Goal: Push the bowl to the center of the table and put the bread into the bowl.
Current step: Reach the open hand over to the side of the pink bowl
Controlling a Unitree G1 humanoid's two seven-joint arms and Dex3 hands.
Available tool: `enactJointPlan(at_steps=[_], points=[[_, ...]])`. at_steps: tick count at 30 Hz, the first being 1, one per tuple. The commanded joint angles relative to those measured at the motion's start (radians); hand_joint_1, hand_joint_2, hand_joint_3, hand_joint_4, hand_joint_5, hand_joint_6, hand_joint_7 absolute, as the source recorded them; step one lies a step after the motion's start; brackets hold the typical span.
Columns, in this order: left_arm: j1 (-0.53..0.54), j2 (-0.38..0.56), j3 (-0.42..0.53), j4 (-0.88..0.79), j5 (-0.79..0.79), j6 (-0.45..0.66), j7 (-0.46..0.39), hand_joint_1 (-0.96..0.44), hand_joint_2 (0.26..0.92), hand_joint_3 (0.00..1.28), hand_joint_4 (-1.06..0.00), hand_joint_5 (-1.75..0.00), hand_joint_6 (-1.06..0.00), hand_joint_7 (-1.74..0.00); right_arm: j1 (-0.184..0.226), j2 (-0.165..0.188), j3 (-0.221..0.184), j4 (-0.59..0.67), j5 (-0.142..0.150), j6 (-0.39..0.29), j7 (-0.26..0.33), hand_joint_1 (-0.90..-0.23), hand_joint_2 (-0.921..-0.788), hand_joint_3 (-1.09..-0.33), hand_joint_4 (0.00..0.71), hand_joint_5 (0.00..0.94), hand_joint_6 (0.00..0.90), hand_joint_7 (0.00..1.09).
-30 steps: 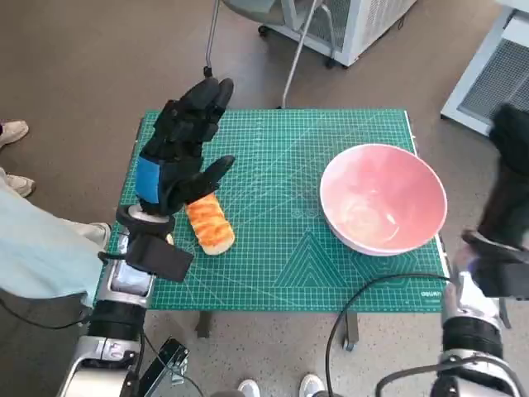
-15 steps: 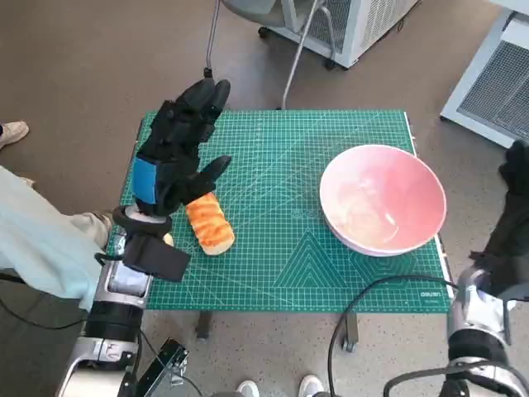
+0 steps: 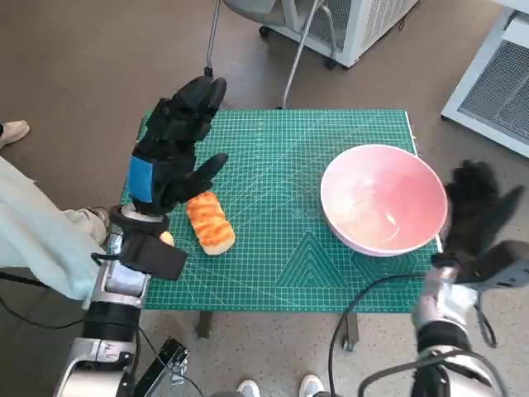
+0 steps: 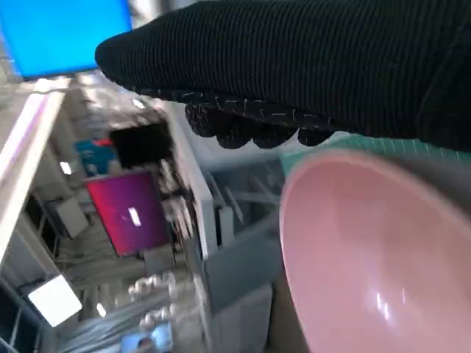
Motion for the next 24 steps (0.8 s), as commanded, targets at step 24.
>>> enactJointPlan(at_steps=[24], points=[[0.107, 0.031, 0.049, -0.186, -0.012, 0.099, -0.015, -0.28, 0.921, 0.25, -0.38, -0.01, -0.22, -0.62, -0.140, 0.125, -0.061, 0.034, 0.059, 0.145, 0.067, -0.438, -0.921, -0.804, 0.267, 0.002, 0.132, 0.65]])
